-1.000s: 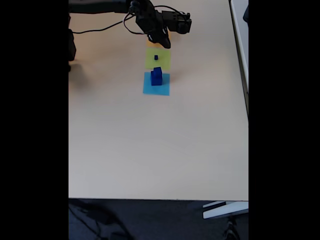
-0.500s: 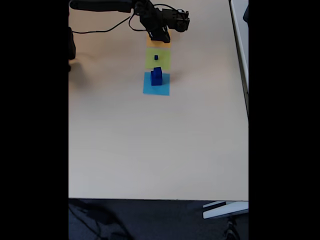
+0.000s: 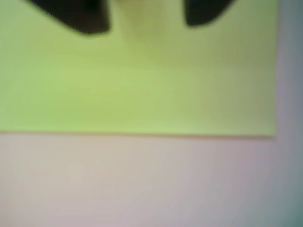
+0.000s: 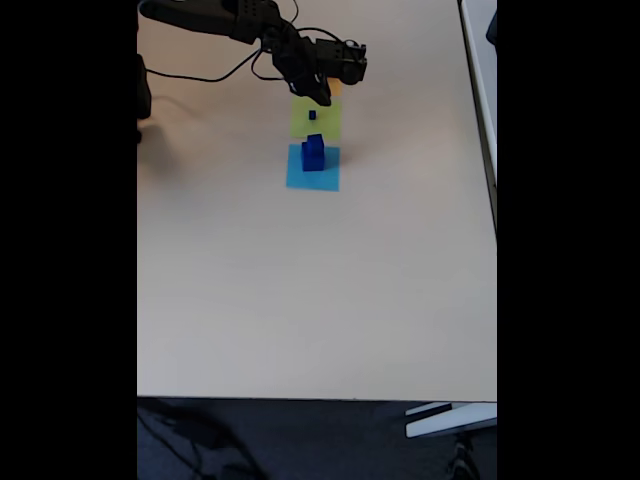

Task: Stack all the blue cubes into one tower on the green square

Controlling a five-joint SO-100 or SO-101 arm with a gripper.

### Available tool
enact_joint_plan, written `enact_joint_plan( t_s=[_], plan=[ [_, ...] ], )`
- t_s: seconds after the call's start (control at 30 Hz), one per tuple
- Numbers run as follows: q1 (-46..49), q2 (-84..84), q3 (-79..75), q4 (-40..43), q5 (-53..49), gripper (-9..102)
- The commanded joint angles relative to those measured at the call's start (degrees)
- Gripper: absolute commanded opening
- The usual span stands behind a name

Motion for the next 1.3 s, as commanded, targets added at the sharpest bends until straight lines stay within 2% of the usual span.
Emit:
enact_joint_plan(
  t_s=[0.0,0.27,1.27],
  plan=[
    [-0.18,4.48,1.32,-2.99,0.97,9],
    [-1.05,4.83,5.45,-6.86,3.16,16],
    [-0.62,6.15,10.63,-8.70,4.04,9]
  ],
)
